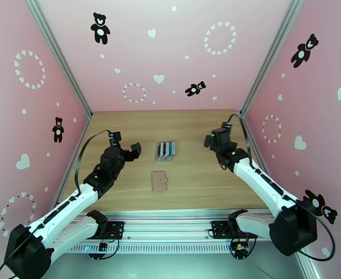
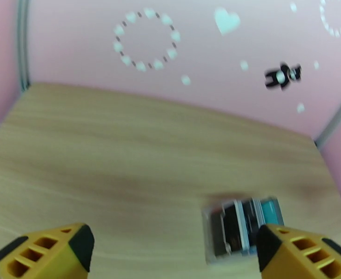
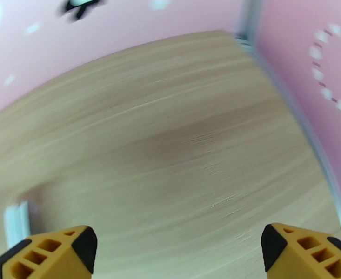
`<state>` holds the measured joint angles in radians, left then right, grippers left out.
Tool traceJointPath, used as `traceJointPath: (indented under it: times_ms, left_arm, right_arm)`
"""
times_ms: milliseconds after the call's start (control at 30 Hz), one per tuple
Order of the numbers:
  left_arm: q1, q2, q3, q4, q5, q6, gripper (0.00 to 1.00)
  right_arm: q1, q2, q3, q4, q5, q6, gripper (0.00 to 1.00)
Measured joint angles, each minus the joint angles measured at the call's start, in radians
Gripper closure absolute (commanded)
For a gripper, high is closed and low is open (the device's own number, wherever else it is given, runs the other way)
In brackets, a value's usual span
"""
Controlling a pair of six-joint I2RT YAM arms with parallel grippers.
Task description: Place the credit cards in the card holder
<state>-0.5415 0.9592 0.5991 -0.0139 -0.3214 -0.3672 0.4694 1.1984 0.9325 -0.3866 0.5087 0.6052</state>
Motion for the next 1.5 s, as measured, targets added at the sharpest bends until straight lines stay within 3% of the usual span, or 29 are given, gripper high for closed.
traceJointPath:
  times_ms: [200,400,633,1000,1333,1500]
  left_arm:
    - [-0.027,-0.008,0.0,-0.13,0.035,-0.058,0.02]
    - [-0.031,-0.036,-0.075,-0.196,0.137,-0.133,0.05]
    - [-0.033,-0.092,-0.22,-0.235,0.236,-0.204,0.15]
    - [-0.064,-0.259,-0.343,-0.276,0.27,-0.359,0.36]
    - [-0.064,-0.368,-0.364,-0.353,0.281,-0.399,0.4]
    - [-0.064,-0.354,-0.384,-0.362,0.303,-0.405,0.39]
  right_arm:
    - [0.241,-0.011,-0.03,-0.058,0.03,0.049,0.01]
    - [0.51,0.072,-0.047,-0.115,0.068,0.118,0.01]
    - [0.695,0.186,-0.035,-0.155,0.12,0.216,0.01]
    - [0.803,0.399,0.079,-0.166,0.086,0.298,0.02]
    - [0.814,0.55,0.2,-0.167,0.034,0.314,0.33]
    - [0.811,0.621,0.284,-0.205,0.026,0.33,0.38]
